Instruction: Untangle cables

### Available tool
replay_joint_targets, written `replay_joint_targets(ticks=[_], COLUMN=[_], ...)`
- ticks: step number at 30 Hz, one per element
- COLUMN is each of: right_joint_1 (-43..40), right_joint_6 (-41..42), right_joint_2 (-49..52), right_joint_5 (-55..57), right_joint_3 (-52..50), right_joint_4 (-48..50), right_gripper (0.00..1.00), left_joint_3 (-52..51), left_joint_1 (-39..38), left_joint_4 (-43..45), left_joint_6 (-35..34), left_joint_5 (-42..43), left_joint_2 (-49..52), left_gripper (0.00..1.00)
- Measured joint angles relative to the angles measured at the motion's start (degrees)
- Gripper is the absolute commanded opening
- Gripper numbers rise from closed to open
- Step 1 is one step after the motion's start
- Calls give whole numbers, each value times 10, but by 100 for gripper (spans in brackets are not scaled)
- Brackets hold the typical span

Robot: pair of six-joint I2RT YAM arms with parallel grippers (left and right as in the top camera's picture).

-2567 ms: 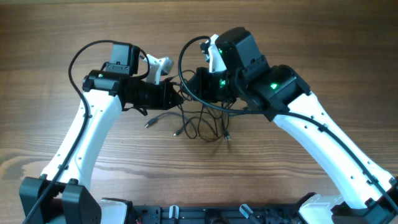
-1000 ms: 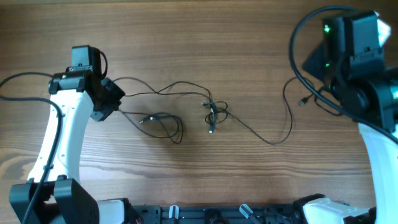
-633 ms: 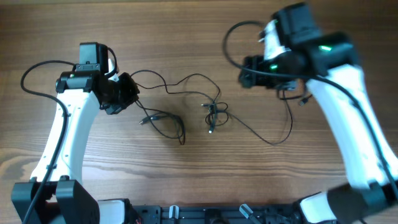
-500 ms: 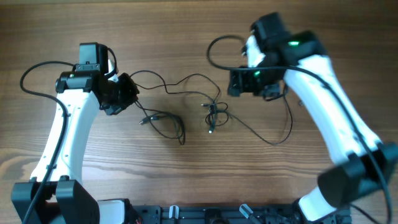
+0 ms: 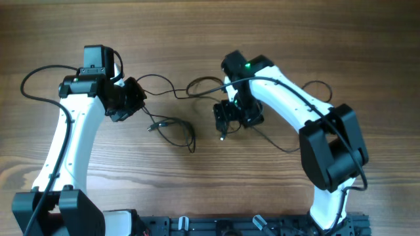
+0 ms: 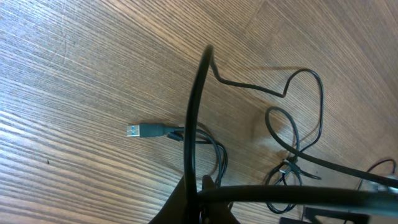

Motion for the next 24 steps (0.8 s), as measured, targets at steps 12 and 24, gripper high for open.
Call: replay_joint_targets(ticks=[12, 24], right_joint_1=[3, 2], right_joint_6=[131, 173], right_joint_2=[1, 1], right_joint_5=[38, 51], right_joint_3=[-59, -89], right_joint_4=[90, 90], right_gripper=[58, 4], left_joint_3=[0, 0], left_joint_1=[0, 0], left_joint_4=[0, -2], left_joint_6=[0, 0], left_joint_5=[-2, -2], left_joint_2=[0, 0], left_gripper=[7, 4])
